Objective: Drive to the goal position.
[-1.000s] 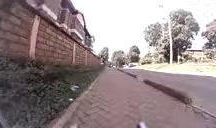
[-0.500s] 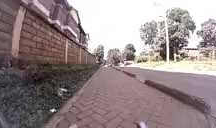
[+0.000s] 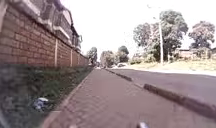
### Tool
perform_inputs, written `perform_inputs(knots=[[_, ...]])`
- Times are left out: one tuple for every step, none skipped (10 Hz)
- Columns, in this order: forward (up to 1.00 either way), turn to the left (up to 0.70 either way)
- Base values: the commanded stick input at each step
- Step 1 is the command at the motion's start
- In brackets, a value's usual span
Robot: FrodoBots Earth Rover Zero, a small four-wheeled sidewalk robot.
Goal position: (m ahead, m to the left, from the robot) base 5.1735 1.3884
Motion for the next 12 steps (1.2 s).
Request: perform_inputs(knots=[[1.00, -0.14], [1.00, -0.06], [1.00, 0.00], [1.00, 0.00], [1.00, 0.00], [1.00, 0.16], [1.00, 0.39], [1.00, 0.03], [1.00, 0.00], [1.00, 0.00], [1.00, 0.05], [1.00, 0.24]])
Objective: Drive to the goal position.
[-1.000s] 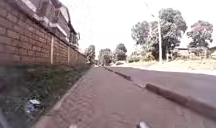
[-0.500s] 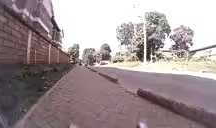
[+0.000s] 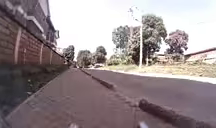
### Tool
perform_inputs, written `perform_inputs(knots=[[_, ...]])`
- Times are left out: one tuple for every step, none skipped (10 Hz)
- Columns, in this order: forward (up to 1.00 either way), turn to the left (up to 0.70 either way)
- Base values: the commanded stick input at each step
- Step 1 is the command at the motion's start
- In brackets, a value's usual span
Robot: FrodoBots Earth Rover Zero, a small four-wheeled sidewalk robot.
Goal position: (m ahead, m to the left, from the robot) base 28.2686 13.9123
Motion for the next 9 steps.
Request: perform_inputs(knots=[[1.00, 0.40], [1.00, 0.31], [1.00, 0.00], [1.00, 0.02], [0.86, 0.47], [0.00, 0.86], [0.00, 0.00], [0.00, 0.00], [0.00, 0.00]])
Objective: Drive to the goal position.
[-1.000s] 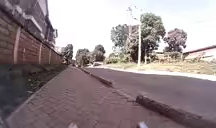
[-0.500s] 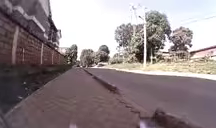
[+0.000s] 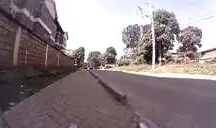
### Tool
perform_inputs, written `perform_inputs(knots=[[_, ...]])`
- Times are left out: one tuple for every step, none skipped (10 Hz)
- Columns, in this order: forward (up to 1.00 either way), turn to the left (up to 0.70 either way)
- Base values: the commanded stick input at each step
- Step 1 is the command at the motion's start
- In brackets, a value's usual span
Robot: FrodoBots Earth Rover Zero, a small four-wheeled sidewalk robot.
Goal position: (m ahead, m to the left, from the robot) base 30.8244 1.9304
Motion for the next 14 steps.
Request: perform_inputs(knots=[[0.00, 0.00], [0.00, 0.00], [0.00, 0.00], [0.00, 0.00], [0.00, 0.11], [0.00, 0.59], [0.00, 0.96], [0.00, 0.66], [0.00, 0.35], [0.00, 0.05], [0.00, 0.00], [0.00, 0.00], [0.00, 0.00], [0.00, -0.93]])
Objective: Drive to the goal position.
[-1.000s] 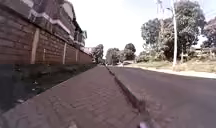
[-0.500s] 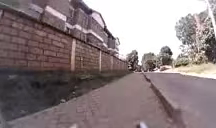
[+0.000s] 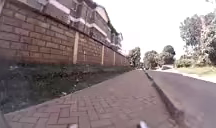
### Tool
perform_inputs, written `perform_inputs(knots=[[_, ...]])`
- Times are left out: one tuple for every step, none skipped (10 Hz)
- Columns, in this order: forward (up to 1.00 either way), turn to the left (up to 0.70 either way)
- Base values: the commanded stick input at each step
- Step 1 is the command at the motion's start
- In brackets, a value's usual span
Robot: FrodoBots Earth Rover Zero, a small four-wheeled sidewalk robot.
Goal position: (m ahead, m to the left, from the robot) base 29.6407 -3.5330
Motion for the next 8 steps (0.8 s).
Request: perform_inputs(knots=[[0.00, -0.99], [0.00, -0.74], [0.26, -0.46], [0.73, -0.17], [1.00, 0.00], [1.00, 0.00], [1.00, 0.00], [1.00, -0.06]])
